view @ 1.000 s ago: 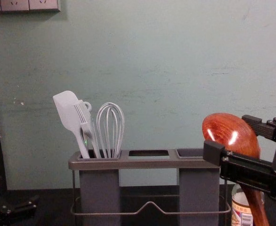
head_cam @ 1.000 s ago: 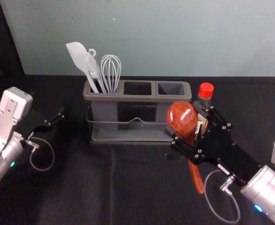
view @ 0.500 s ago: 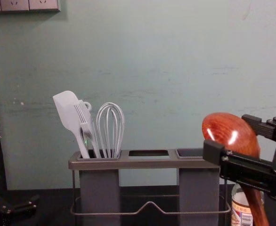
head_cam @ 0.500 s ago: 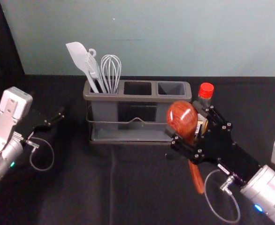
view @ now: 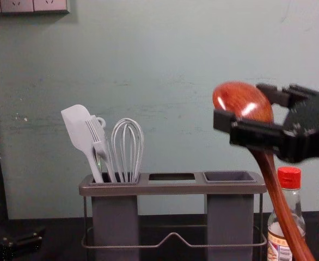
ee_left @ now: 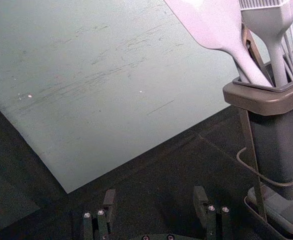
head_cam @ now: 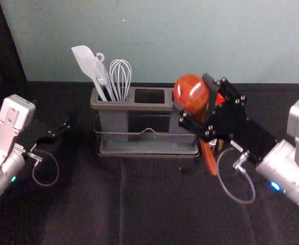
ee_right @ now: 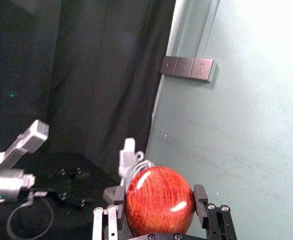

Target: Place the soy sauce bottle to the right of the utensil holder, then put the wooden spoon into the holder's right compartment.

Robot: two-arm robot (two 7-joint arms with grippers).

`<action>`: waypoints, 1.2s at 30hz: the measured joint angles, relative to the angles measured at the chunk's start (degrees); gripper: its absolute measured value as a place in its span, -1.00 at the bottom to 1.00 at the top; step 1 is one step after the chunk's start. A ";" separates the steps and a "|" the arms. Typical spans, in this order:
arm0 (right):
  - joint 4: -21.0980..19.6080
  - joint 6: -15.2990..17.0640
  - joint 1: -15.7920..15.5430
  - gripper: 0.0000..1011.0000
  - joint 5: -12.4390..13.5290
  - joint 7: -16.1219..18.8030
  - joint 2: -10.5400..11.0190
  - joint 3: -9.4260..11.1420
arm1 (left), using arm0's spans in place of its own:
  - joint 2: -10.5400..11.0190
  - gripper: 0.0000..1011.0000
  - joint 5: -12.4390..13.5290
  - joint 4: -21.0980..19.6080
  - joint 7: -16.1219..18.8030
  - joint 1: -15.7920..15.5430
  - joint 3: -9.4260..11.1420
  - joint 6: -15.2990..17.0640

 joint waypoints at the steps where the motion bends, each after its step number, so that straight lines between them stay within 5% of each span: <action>1: 0.31 0.13 0.61 0.66 0.17 0.01 -0.03 -0.10 | 0.00 0.98 0.00 0.00 0.00 0.00 0.00 0.00; 19: 11.06 -2.74 16.66 0.66 2.12 1.09 -1.91 -3.51 | 0.00 0.98 0.00 0.00 0.00 0.00 0.00 0.00; 25: 15.87 -7.11 20.32 0.66 1.89 0.78 -3.09 -4.72 | 0.00 0.98 0.00 0.00 0.00 0.00 0.00 0.00; 36: 27.13 -20.66 24.84 0.66 0.82 -2.40 -6.98 -6.01 | 0.00 0.98 0.00 0.00 0.00 0.00 0.00 0.00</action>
